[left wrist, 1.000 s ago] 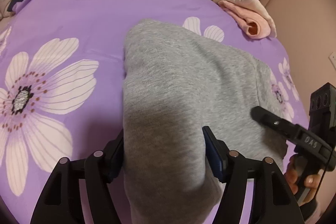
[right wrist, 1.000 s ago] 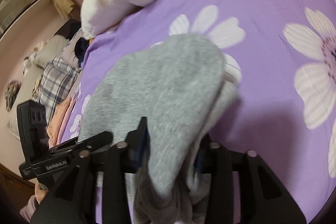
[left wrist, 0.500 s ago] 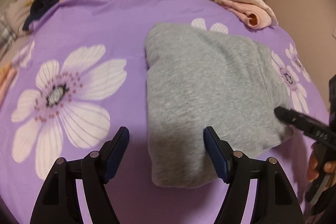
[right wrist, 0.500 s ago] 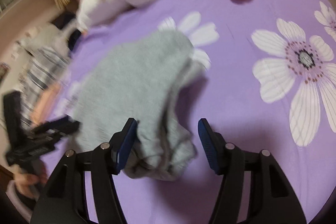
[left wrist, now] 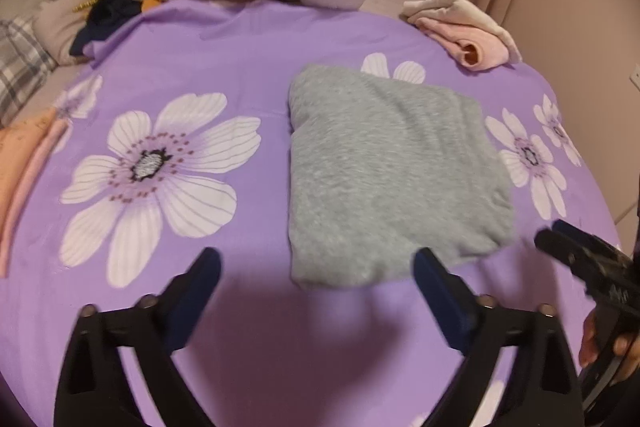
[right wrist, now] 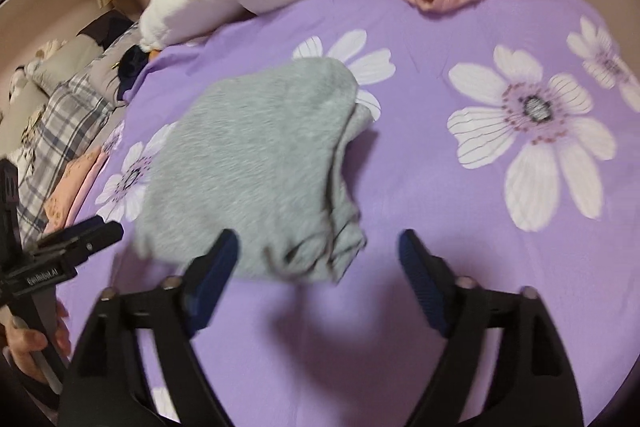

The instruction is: Fold small clothes

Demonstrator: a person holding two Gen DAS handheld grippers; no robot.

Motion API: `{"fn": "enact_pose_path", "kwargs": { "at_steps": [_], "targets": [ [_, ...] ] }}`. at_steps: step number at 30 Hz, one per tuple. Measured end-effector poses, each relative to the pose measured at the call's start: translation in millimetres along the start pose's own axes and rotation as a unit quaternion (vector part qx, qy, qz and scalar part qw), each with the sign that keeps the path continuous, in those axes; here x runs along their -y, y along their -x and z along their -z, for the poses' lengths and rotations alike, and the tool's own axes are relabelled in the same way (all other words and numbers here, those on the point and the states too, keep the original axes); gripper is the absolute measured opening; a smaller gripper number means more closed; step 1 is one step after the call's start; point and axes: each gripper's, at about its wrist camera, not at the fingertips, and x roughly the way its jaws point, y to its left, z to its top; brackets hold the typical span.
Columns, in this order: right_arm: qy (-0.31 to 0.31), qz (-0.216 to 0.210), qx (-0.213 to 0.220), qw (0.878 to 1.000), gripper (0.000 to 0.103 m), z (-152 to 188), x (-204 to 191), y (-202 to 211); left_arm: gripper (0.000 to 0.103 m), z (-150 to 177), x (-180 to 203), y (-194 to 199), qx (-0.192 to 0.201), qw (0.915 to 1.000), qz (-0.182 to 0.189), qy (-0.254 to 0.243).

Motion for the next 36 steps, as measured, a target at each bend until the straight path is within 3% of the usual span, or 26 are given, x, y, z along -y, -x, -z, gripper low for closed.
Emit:
{"fn": "enact_pose_path", "kwargs": {
  "at_steps": [8, 15, 22, 36],
  "targets": [
    [0.045, 0.032, 0.024, 0.998, 0.103, 23, -38, 53, 0.099, 18, 23, 48, 0.005, 0.9993, -0.028, -0.023],
    [0.054, 0.032, 0.050, 0.997, 0.103, 32, -55, 89, 0.099, 34, 23, 72, -0.001, 0.9997, -0.023, -0.010],
    [0.070, 0.051, 0.045, 0.995, 0.103, 43, -66, 89, 0.099, 46, 22, 81, 0.007, 0.9987, -0.051, -0.007],
    [0.060, 0.041, 0.043, 0.996, 0.103, 43, -69, 91, 0.099, 49, 25, 86, 0.008, 0.9973, -0.072, -0.014]
  ]
}}
